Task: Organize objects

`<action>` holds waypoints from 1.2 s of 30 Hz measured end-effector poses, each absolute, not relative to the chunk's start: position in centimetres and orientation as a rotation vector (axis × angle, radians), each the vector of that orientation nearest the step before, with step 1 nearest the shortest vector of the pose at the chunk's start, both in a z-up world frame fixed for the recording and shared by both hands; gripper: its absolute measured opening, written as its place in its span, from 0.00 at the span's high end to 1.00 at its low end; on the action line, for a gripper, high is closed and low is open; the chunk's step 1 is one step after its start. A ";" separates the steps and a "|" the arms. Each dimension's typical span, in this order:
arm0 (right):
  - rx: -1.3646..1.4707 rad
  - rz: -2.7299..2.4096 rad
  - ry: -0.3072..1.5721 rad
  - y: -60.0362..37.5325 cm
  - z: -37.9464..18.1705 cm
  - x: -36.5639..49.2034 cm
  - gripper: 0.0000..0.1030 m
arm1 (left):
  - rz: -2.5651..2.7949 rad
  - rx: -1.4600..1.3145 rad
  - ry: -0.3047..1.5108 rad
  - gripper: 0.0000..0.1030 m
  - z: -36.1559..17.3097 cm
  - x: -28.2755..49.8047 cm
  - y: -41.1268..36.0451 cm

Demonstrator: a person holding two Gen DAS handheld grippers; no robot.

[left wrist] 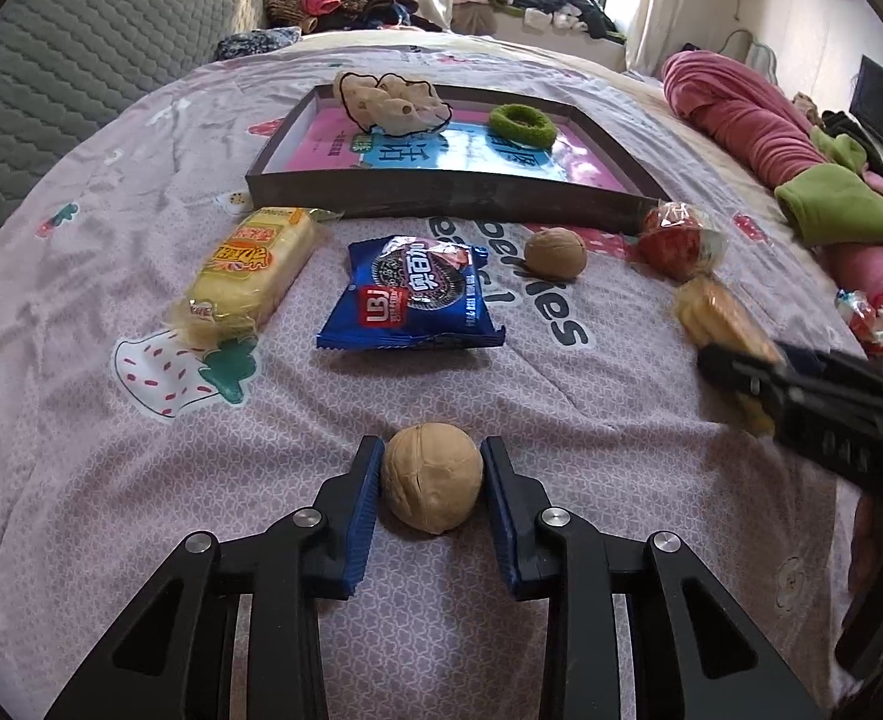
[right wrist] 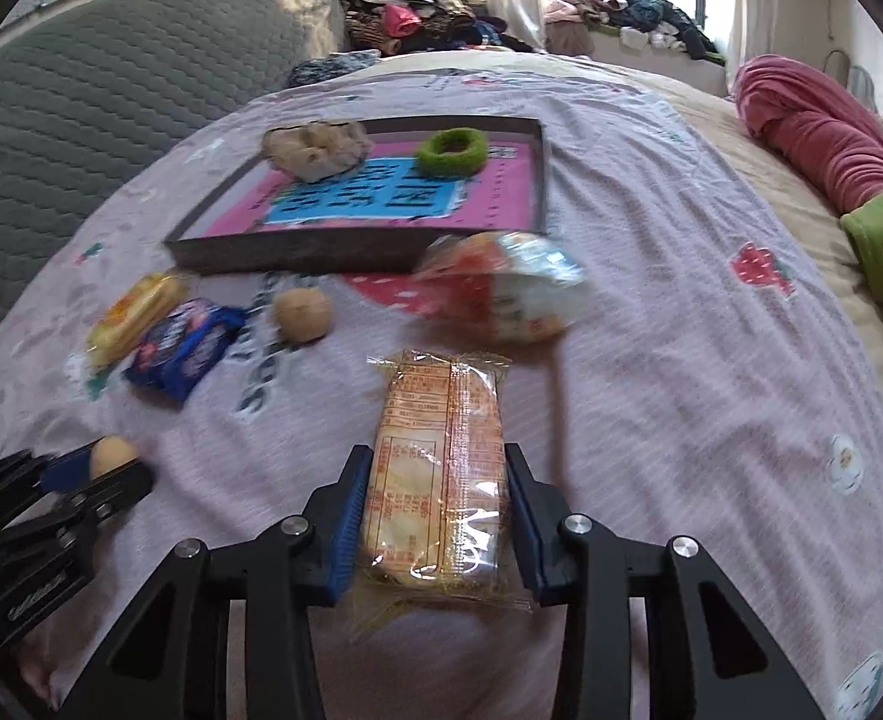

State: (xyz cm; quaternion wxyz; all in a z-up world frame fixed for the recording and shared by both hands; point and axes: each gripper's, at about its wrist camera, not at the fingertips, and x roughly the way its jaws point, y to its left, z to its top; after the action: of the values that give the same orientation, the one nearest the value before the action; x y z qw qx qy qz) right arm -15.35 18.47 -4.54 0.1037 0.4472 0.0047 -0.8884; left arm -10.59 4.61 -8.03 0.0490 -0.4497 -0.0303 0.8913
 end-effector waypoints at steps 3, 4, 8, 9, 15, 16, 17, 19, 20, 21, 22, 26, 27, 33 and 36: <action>1.311 -2.596 0.047 16.9 -4.6 -14.1 0.59 | 2.716 -1.371 -0.107 0.67 -8.0 -10.6 4.2; 1.308 -2.592 0.050 16.4 -4.6 -13.9 0.59 | 2.718 -1.370 -0.111 0.67 -7.9 -10.6 4.0; 1.299 -2.558 0.087 14.3 -4.6 -13.0 0.59 | 2.724 -1.372 -0.122 0.67 -7.7 -10.7 3.4; 1.298 -2.553 0.086 14.0 -4.5 -12.9 0.59 | 2.726 -1.371 -0.126 0.67 -7.7 -10.7 3.2; 1.270 -2.549 0.082 12.6 -3.3 -12.7 0.59 | 2.740 -1.355 -0.142 0.67 -6.7 -10.9 2.0; 1.266 -2.553 0.085 12.4 -3.0 -12.7 0.59 | 2.741 -1.352 -0.146 0.67 -6.4 -10.9 1.9; 1.261 -2.556 0.087 12.3 -2.8 -12.7 0.59 | 2.743 -1.349 -0.150 0.67 -6.1 -11.0 1.7; 1.246 -2.566 0.085 12.2 -2.1 -12.7 0.59 | 2.743 -1.340 -0.166 0.67 -5.3 -11.2 1.3; 1.237 -2.571 0.084 12.1 -1.7 -12.7 0.59 | 2.740 -1.332 -0.178 0.67 -5.0 -11.3 1.2; 1.230 -2.575 0.083 12.0 -1.4 -12.8 0.59 | 2.742 -1.327 -0.187 0.67 -4.6 -11.4 1.0; 1.217 -2.582 0.084 11.9 -0.9 -12.9 0.59 | 2.748 -1.319 -0.189 0.67 -4.2 -11.5 1.0; 1.191 -2.598 0.086 11.6 0.4 -13.1 0.59 | 2.772 -1.273 -0.186 0.67 -2.4 -11.8 0.7; 1.177 -2.608 0.082 11.5 0.8 -13.0 0.59 | 2.776 -1.264 -0.187 0.67 -2.0 -11.8 0.6; 1.125 -2.642 0.090 11.3 2.8 -12.9 0.59 | 2.789 -1.221 -0.185 0.67 -0.1 -11.7 0.7; 1.100 -2.658 0.090 11.4 4.0 -12.6 0.59 | 2.795 -1.199 -0.169 0.67 0.8 -11.4 1.1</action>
State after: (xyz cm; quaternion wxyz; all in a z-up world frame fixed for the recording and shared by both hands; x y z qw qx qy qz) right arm -12.64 11.42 3.99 0.1312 0.3788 0.0311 -0.9156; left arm -11.44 1.10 0.81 0.0480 -0.3932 -0.0553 0.9165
